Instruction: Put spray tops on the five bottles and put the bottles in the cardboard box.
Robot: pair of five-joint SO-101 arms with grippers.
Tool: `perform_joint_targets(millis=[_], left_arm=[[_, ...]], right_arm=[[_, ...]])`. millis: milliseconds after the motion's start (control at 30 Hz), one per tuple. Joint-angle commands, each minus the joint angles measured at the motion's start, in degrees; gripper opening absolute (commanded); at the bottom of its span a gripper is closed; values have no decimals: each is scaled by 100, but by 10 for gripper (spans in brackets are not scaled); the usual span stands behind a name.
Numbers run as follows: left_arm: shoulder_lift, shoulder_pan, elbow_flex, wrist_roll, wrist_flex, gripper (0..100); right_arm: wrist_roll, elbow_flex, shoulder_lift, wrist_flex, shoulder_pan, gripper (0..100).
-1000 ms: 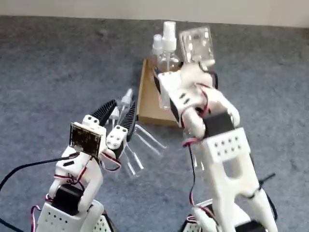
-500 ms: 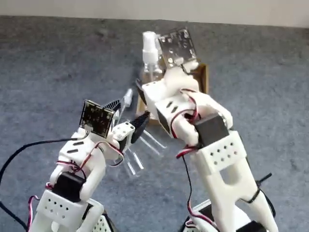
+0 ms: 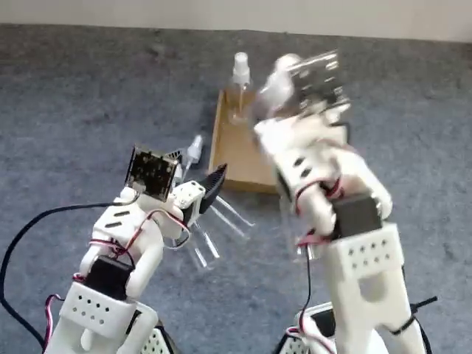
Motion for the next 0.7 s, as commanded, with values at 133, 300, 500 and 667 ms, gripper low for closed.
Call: perform_joint_targets(millis=[133,300,500,667], left_arm=[[-681,-365,277,0,-123,213],[-488,-488,251,0,-132,213],[-84,-497,268,0,-475,213],[312,-497,233,0,-721,213]], right_arm=[[141,-75,1710,-1648,1007,3],[141,-57,2774,-2615,1059,3],[149,-92,3890,-3178,1059,3],[114,-110,4435,-3565,1059,3]])
